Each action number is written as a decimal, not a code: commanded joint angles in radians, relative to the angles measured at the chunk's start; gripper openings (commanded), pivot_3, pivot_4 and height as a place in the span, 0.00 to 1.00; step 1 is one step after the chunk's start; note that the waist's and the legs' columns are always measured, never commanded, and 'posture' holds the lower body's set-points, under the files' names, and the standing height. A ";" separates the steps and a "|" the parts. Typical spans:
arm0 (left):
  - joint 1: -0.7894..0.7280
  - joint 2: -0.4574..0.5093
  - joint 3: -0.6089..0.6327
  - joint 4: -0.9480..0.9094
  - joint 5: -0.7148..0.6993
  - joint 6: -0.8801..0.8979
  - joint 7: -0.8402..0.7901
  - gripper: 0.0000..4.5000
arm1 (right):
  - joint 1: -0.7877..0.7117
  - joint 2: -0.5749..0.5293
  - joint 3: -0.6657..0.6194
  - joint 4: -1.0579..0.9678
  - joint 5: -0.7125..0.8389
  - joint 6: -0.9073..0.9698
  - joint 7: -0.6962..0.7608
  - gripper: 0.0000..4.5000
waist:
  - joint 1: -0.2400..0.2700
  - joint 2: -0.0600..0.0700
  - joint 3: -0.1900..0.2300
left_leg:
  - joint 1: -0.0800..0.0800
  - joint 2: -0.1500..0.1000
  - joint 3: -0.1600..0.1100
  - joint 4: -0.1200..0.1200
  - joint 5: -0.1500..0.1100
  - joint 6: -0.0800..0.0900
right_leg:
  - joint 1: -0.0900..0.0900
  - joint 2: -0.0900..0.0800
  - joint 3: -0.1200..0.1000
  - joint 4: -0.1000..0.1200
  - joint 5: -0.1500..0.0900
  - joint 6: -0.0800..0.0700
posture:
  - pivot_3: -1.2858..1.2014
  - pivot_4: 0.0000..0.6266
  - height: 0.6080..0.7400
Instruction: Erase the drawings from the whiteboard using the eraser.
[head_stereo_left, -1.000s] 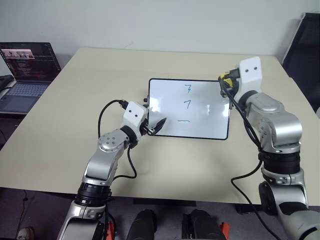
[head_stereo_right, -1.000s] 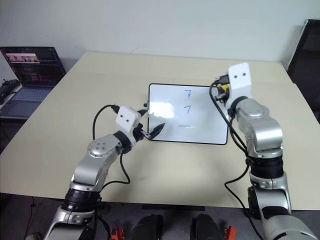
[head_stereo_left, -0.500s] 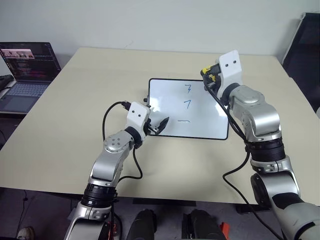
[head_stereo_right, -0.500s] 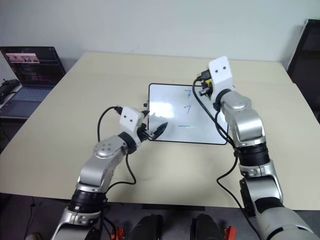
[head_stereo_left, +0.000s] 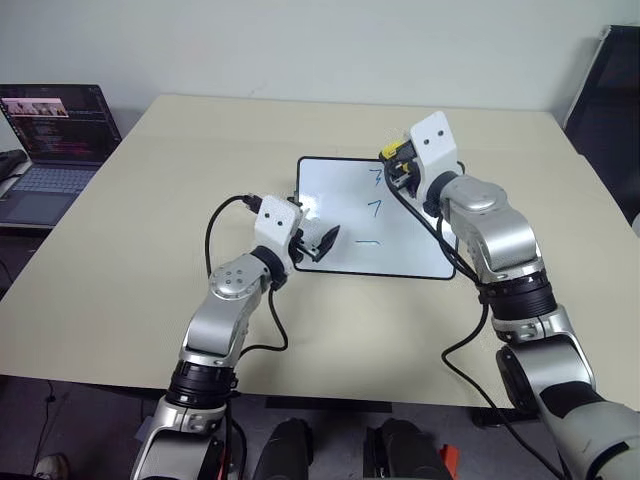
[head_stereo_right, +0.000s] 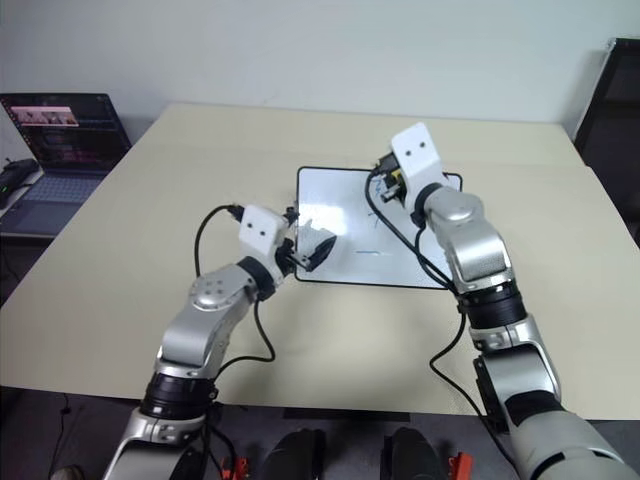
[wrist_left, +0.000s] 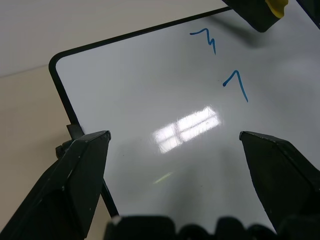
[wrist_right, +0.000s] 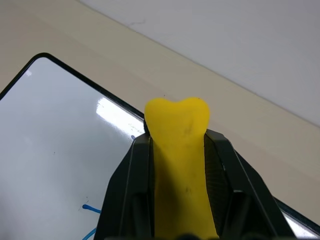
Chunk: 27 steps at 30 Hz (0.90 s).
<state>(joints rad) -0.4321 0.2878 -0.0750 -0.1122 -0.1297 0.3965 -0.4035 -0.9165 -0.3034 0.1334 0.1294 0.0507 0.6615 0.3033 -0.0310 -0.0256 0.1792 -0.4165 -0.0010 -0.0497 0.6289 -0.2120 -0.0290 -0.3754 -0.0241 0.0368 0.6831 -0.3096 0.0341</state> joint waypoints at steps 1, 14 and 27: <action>-0.020 0.001 0.004 -0.047 0.005 0.002 0.007 1.00 | -0.037 0.004 -0.018 -0.008 -0.013 -0.032 -0.001 0.22 | 0.000 0.000 0.000 | 0.000 0.000 0.000 0.000 0.000 0.000 | 0.000 0.000 0.000 0.000 0.000 0.000 | 0.52 0.24 1.00; -0.031 -0.005 0.005 -0.057 0.001 0.012 0.008 1.00 | -0.053 0.003 -0.016 0.028 -0.017 -0.047 0.015 0.22 | 0.000 0.000 0.000 | 0.000 0.000 0.000 0.000 0.000 0.000 | 0.000 0.000 0.000 0.000 0.000 0.000 | 0.52 0.24 1.00; -0.051 -0.016 -0.001 -0.040 0.008 0.003 0.013 1.00 | -0.075 0.002 -0.019 0.090 -0.034 -0.076 0.036 0.22 | 0.000 0.000 0.000 | 0.000 0.000 0.000 0.000 0.000 0.000 | 0.000 0.000 0.000 0.000 0.000 0.000 | 0.52 0.24 1.00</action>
<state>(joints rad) -0.4695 0.2755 -0.0763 -0.1181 -0.1295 0.4110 -0.4003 -0.9639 -0.2997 0.1331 0.2256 0.0222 0.6142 0.3354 -0.0310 -0.0256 0.1792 -0.4164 -0.0011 -0.0496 0.6289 -0.2120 -0.0290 -0.3753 -0.0241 0.0369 0.6830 -0.3096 0.0341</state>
